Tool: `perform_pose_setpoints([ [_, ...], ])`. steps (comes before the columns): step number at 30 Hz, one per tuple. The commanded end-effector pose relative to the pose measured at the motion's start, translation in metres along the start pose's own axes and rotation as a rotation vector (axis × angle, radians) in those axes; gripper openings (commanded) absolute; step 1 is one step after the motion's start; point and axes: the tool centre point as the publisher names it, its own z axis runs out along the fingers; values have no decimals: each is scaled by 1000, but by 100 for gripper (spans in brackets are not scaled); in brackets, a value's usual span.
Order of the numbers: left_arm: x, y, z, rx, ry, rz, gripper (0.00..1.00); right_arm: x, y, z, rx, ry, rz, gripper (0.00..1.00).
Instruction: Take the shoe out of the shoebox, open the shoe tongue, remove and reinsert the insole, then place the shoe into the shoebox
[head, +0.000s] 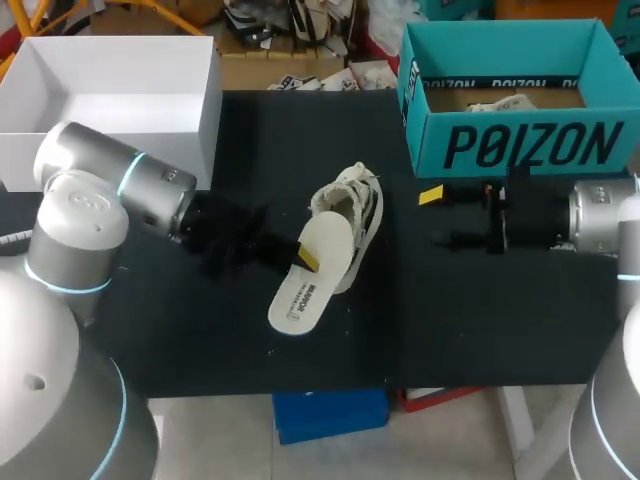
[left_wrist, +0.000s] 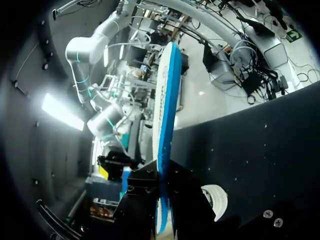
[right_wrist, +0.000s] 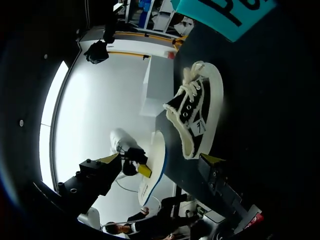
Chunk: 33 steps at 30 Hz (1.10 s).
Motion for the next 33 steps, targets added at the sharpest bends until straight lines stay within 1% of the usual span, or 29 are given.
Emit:
perform_pose_setpoints([
  [1, 1, -4, -12, 30, 76, -11, 0, 7, -9, -9, -33, -29, -1, 100],
  [4, 6, -5, -14, 70, 137, -29, 0, 9, -11, -13, -40, -45, -4, 100],
  [5, 7, -5, -13, 98, 164, -41, 0, 10, -11, -15, -44, -55, -6, 100],
  [7, 10, -3, -14, 117, 222, -49, 0, 12, -12, -18, -47, -71, -9, 100],
  [13, 12, 2, -17, 142, 298, -49, 0, 19, -16, -31, -71, -115, -15, 100],
  [20, 16, 6, -17, 156, 323, -49, 0, 29, -26, -47, -110, -166, -20, 100],
  [26, 24, 7, -14, 170, 338, -60, 0, 37, -35, -58, -144, -196, -24, 100],
  [33, 28, 12, -15, 173, 362, -65, 0, 45, -46, -65, -166, -216, -28, 100],
])
